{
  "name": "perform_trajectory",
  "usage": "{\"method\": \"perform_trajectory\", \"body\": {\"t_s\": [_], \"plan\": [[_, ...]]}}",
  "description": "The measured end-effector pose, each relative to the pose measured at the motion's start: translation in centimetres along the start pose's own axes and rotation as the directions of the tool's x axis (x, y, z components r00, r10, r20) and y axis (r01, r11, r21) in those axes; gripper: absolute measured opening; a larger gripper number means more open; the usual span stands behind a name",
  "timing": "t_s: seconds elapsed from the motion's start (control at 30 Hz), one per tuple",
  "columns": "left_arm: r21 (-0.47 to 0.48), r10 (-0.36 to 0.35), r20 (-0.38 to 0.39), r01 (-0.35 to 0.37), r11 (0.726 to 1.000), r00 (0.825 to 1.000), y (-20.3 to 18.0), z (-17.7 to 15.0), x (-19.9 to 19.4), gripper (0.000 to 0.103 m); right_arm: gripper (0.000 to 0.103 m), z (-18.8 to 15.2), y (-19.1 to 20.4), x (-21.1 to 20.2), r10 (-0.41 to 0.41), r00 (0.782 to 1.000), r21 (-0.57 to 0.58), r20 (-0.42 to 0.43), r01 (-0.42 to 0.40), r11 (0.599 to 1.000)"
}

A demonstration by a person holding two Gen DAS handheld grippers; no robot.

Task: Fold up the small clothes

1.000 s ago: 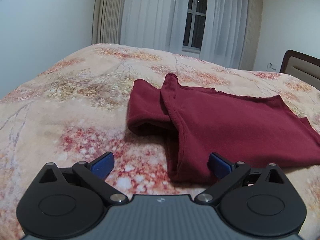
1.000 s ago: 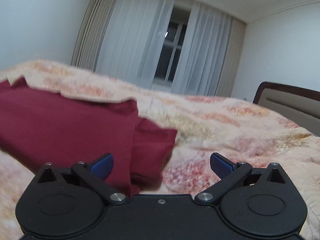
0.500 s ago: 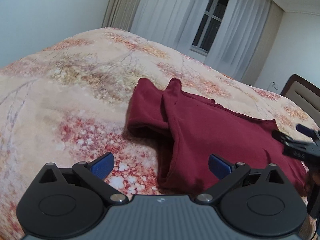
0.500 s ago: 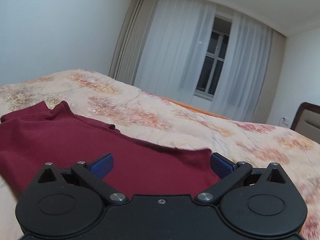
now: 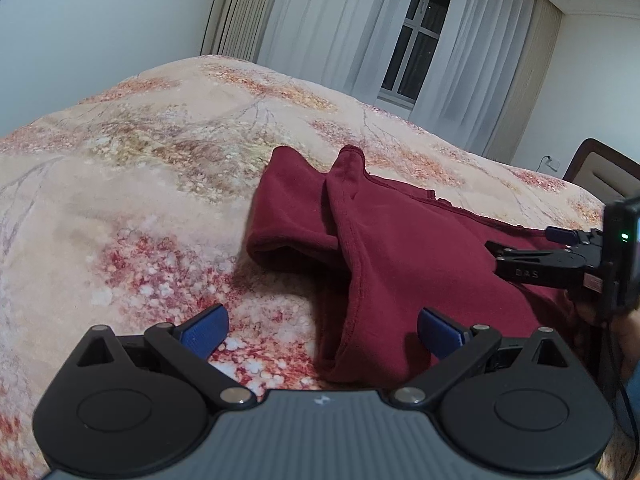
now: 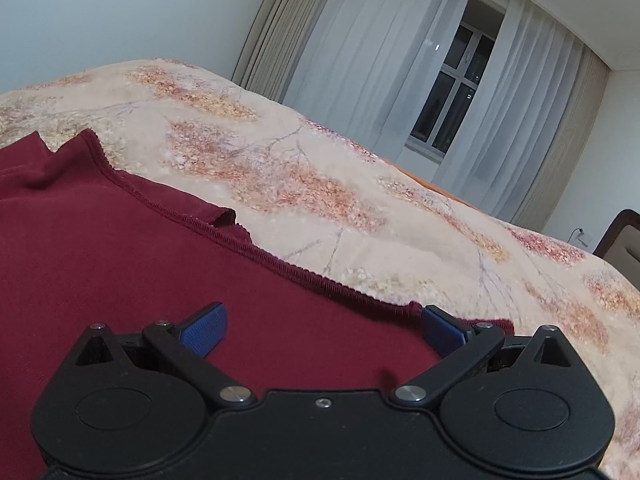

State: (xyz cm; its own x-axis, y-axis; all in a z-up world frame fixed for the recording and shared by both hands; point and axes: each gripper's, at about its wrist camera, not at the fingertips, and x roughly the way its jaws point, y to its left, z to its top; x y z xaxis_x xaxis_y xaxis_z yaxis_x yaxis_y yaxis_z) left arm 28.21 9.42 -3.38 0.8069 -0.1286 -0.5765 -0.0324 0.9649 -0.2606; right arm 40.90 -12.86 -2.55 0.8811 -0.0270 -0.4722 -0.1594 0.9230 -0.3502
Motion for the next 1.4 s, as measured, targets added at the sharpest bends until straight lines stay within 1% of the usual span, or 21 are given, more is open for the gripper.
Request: {"method": "perform_trajectory", "body": {"t_s": [0.13, 0.27, 0.4, 0.47, 0.63, 0.77, 0.93, 1.0, 1.07, 1.17, 1.23, 1.33, 1.4], "plan": [[0.02, 0.023, 0.0, -0.023, 1.0, 1.0, -0.5, -0.2, 0.0, 0.103, 0.102, -1.0, 0.1, -2.8, 0.016, 0.999, -0.006, 0.051, -0.016, 1.0], [0.01, 0.025, -0.006, -0.025, 1.0, 1.0, -0.6, 0.0, -0.1, 0.103, 0.102, -2.6, 1.1, -6.3, 0.042, 0.994, -0.071, 0.099, -0.035, 0.997], [-0.008, 0.023, -0.011, -0.023, 1.0, 1.0, -0.5, 0.1, -0.2, 0.103, 0.102, -4.5, 2.5, -9.4, 0.007, 0.991, -0.118, 0.137, 0.01, 0.993], [-0.013, 0.025, -0.012, -0.025, 1.0, 1.0, -0.5, 0.2, -0.2, 0.103, 0.102, -5.2, 2.8, -10.5, -0.011, 0.991, -0.11, 0.133, 0.025, 0.994], [-0.008, 0.035, -0.014, -0.035, 0.999, 0.999, -0.7, 0.2, -0.1, 0.103, 0.102, -7.0, 3.5, -13.0, -0.018, 0.991, -0.067, 0.133, 0.027, 0.997], [-0.003, 0.045, -0.014, -0.045, 0.999, 0.999, -0.9, 0.1, -0.1, 0.103, 0.102, -8.5, 4.4, -14.1, -0.053, 0.984, -0.057, 0.172, 0.064, 0.996], [-0.01, 0.045, -0.019, -0.046, 0.999, 0.999, -1.0, 0.1, -0.1, 0.103, 0.102, -9.5, 5.1, -14.4, -0.095, 0.973, -0.049, 0.211, 0.108, 0.993], [-0.036, 0.022, -0.019, -0.023, 0.999, 1.0, -0.8, 0.3, -0.2, 0.103, 0.102, -9.9, 5.3, -14.4, -0.103, 0.969, -0.051, 0.225, 0.117, 0.992], [-0.079, -0.026, -0.015, 0.025, 0.997, 1.0, -0.4, 0.5, -0.3, 0.103, 0.102, -10.0, 5.2, -14.4, -0.103, 0.968, -0.047, 0.23, 0.117, 0.992], [-0.151, -0.121, -0.016, 0.117, 0.982, 0.993, 0.3, 0.9, -0.2, 0.103, 0.102, -10.2, 5.2, -14.3, -0.101, 0.966, -0.038, 0.236, 0.113, 0.993], [-0.188, -0.161, -0.02, 0.154, 0.97, 0.987, 0.5, 1.2, 0.4, 0.103, 0.102, -10.3, 5.1, -14.3, -0.1, 0.966, -0.033, 0.239, 0.111, 0.993], [-0.217, -0.162, -0.034, 0.151, 0.964, 0.986, 0.8, 1.4, 1.4, 0.102, 0.102, -10.3, 5.0, -14.3, -0.1, 0.965, -0.031, 0.242, 0.111, 0.993], [-0.239, -0.155, -0.034, 0.142, 0.96, 0.987, 0.9, 1.7, 1.9, 0.098, 0.102, -10.4, 5.0, -14.4, -0.099, 0.965, -0.029, 0.243, 0.109, 0.994]]}}
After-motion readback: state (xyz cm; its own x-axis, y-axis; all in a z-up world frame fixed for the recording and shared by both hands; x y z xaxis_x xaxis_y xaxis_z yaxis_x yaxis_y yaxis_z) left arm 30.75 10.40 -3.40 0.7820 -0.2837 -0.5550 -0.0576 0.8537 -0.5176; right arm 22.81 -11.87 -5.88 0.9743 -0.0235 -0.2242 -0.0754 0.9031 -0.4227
